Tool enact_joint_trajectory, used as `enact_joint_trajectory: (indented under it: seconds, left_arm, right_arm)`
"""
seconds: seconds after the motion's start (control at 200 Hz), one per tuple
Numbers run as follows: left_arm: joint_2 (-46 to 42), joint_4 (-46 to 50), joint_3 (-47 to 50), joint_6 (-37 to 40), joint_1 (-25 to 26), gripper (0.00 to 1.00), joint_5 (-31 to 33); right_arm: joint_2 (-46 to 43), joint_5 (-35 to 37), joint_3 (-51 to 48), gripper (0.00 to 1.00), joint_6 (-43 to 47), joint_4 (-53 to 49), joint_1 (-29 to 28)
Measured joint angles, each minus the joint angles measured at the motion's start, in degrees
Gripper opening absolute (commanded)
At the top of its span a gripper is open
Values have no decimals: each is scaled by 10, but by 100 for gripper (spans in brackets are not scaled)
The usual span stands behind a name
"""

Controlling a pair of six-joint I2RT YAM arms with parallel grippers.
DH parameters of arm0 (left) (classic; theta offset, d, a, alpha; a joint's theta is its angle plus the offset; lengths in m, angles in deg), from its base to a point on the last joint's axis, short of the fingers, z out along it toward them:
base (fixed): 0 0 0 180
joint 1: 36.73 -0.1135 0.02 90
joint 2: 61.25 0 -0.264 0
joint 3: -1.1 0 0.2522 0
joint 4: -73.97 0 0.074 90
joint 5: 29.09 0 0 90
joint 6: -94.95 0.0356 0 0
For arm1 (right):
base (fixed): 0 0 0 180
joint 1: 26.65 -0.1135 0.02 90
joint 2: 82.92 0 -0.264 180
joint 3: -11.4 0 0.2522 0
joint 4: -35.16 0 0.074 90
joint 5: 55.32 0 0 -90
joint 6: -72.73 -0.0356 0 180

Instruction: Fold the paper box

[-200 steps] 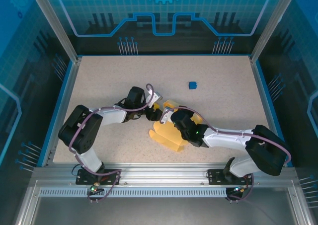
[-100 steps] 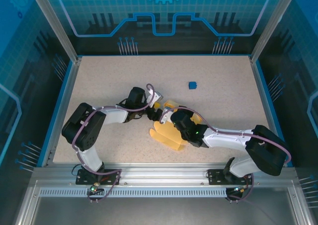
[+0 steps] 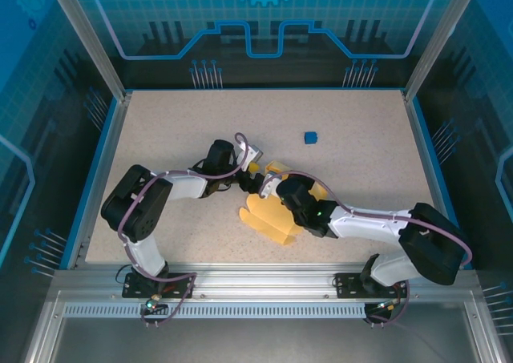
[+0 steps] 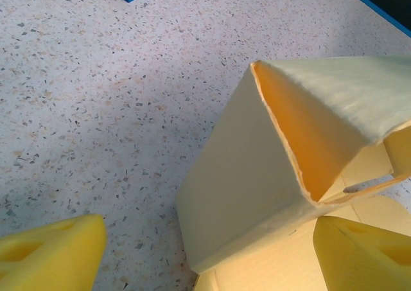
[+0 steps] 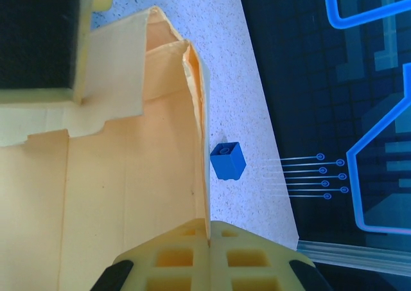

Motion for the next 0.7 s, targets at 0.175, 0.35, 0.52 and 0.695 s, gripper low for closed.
enact_joint_trajectory:
  seconds: [0.175, 0.35, 0.52, 0.695]
  left_arm:
    - [0, -6, 0, 0, 0, 81, 0]
    - [1, -7, 0, -3, 1, 83, 5]
    - [6, -8, -1, -4, 1, 85, 7]
    - [7, -8, -1, -4, 2, 84, 6]
  right_arm:
    - [-13, -15, 0, 0, -15, -7, 5]
    - [-14, -26, 0, 0, -28, -15, 8]
    - [-14, -32, 1, 0, -41, -20, 9]
    - [-14, -41, 6, 0, -49, -31, 15]
